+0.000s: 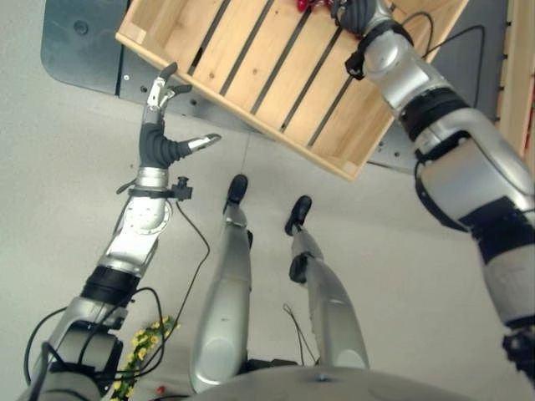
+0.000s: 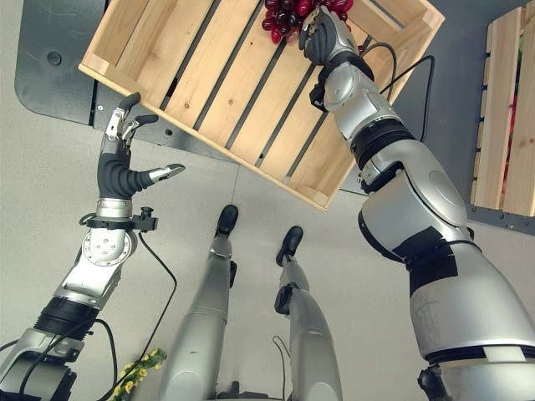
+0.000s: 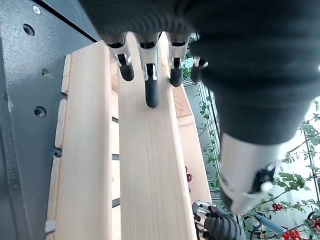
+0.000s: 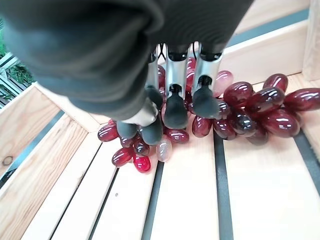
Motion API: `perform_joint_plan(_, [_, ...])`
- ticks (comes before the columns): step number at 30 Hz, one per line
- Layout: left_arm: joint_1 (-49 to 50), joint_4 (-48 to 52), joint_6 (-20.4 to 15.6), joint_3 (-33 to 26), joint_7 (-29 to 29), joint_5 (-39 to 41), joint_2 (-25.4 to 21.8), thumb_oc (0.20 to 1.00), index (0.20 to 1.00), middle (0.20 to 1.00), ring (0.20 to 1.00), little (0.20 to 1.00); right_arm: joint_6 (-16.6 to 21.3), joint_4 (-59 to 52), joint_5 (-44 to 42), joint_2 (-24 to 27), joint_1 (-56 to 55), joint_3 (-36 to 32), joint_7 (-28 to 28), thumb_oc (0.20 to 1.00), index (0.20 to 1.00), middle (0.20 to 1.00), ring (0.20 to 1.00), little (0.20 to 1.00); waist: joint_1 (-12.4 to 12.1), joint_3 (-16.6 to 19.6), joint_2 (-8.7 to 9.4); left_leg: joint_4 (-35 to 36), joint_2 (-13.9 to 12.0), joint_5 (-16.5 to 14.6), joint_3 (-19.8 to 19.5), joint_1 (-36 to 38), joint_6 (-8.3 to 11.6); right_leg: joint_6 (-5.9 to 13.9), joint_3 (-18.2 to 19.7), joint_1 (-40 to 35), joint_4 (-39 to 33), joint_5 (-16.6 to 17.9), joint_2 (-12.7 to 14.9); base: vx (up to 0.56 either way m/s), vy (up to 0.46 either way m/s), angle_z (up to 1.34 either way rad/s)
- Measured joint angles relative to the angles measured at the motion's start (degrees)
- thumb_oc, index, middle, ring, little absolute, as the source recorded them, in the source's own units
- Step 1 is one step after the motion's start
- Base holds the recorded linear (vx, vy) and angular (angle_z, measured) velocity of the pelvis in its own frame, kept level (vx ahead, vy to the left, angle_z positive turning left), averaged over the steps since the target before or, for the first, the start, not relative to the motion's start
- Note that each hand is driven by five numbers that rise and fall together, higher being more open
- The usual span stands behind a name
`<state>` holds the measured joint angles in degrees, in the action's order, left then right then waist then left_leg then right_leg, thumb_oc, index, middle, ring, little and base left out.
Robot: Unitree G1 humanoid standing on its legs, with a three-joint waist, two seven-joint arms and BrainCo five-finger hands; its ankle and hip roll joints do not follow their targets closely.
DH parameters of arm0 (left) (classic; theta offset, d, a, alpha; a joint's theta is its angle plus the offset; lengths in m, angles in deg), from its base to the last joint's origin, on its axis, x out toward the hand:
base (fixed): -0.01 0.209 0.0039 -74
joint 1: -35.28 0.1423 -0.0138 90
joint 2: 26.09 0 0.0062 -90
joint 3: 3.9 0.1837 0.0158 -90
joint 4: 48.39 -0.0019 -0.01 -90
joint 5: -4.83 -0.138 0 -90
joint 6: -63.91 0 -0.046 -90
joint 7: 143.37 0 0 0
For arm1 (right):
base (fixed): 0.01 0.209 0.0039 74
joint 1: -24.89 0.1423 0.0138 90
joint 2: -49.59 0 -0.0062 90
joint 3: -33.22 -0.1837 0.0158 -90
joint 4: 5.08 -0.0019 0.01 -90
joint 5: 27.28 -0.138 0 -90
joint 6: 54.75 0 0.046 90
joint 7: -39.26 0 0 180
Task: Pick up the fruits from the basket on one side to the basket on the other side
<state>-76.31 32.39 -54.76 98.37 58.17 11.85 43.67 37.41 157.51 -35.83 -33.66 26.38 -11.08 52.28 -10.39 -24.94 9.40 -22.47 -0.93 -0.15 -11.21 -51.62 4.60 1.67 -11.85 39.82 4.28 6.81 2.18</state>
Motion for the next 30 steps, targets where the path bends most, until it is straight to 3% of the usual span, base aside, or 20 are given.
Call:
perform_joint_plan(7, [0.0, 0.2, 0.0, 0.0, 0.0, 0.0, 0.0, 1.000, 1.000, 1.000, 1.000, 1.000, 0.0, -0.1, -0.2, -0.8, 0.0, 0.0, -0.2, 0.200, 0.200, 0.200, 0.200, 0.200, 0.0, 0.0, 0.00, -0.2, 0.0, 0.0, -0.1, -0.2, -0.02, -0.22, 0.0, 0.2, 0.4, 0.2, 0.0, 0.00, 0.000, 0.00])
perform_joint_plan(13, [0.0, 0.2, 0.0, -0.1, -0.3, 0.0, -0.3, 1.000, 1.000, 1.000, 1.000, 1.000, 1.1, -4.3, -2.9, -2.0, -0.3, 2.6, -4.7, 0.216, 0.216, 0.216, 0.216, 0.216, 0.0, 0.0, -0.01, -0.2, 0.0, 0.0, -0.1, -0.2, -0.02, -0.22, -0.1, 0.2, 0.4, 0.2, 0.0, 0.00, 0.000, 0.00])
perform_joint_plan(14, [0.0, 0.2, 0.0, -0.1, -0.4, 0.0, -0.3, 1.000, 1.000, 1.000, 1.000, 1.000, 1.4, -5.0, -3.1, -2.2, -0.3, 3.1, -5.2, 1.000, 1.000, 1.000, 1.000, 1.000, 0.0, 0.0, -0.01, -0.3, 0.0, 0.0, -0.1, -0.2, -0.02, -0.23, -0.1, 0.2, 0.5, 0.2, 0.0, 0.00, 0.000, 0.00])
perform_joint_plan(27, [-1.1, -3.1, 0.0, 0.7, -1.4, 0.1, 0.4, 1.000, 1.000, 1.000, 1.000, 1.000, 1.6, -3.8, -2.7, -0.4, -0.3, 3.0, -3.6, 1.000, 1.000, 1.000, 1.000, 1.000, 0.2, 0.3, 0.09, -1.3, 0.2, -0.1, -0.2, 1.1, -0.05, -0.23, -0.1, -1.7, 0.5, 0.2, 0.0, 0.00, 0.025, 0.00])
perform_joint_plan(30, [-2.1, -6.2, 0.0, 2.1, -1.8, 0.1, 0.6, 1.000, 1.000, 1.000, 1.000, 1.000, 1.7, -3.9, -2.6, 0.7, -0.7, 2.2, -3.3, 1.000, 1.000, 1.000, 1.000, 1.000, 0.3, 1.3, -0.05, -2.3, 0.9, -0.6, -0.4, 1.7, -0.39, 0.53, 0.0, -2.1, 2.1, -0.5, 0.2, 0.00, 0.146, 0.00])
